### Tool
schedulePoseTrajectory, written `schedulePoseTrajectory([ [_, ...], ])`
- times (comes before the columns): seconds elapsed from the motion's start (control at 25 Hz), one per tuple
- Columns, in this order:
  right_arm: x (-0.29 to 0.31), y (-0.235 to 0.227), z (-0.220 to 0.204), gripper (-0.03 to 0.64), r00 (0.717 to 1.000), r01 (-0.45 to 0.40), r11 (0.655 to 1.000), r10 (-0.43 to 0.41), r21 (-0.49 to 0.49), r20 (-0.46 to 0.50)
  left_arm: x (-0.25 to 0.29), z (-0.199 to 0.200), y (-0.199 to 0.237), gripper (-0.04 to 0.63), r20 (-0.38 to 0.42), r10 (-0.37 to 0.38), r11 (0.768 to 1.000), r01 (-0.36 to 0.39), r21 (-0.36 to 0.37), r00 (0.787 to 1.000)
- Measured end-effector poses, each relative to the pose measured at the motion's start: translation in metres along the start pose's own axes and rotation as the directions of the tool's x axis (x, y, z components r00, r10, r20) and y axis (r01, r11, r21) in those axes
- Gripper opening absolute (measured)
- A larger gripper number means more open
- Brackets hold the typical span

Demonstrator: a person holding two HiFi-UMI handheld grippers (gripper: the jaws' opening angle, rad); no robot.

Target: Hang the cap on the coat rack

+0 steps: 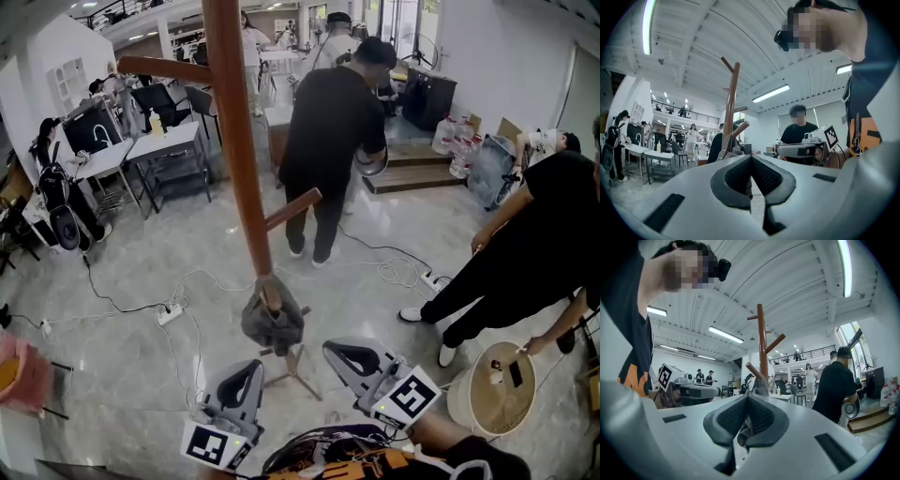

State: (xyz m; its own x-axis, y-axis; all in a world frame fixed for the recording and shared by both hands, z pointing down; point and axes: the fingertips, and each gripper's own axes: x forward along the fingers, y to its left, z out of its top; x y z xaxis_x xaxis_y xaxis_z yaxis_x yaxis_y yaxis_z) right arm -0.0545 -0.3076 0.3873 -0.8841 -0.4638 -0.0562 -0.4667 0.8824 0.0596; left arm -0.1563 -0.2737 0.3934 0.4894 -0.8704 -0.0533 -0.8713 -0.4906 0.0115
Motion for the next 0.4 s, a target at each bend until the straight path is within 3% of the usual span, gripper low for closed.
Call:
schedulePoseTrajectory([
  [0.4, -0.0021, -0.0007, 0.0053, 0.014, 1.000, -0.009, 1.000, 0.009, 0.000, 0.022, 0.0016, 0.0027, -0.0052, 0.023, 0.010, -0.008, 1.000, 0.008, 0.008, 1.000],
])
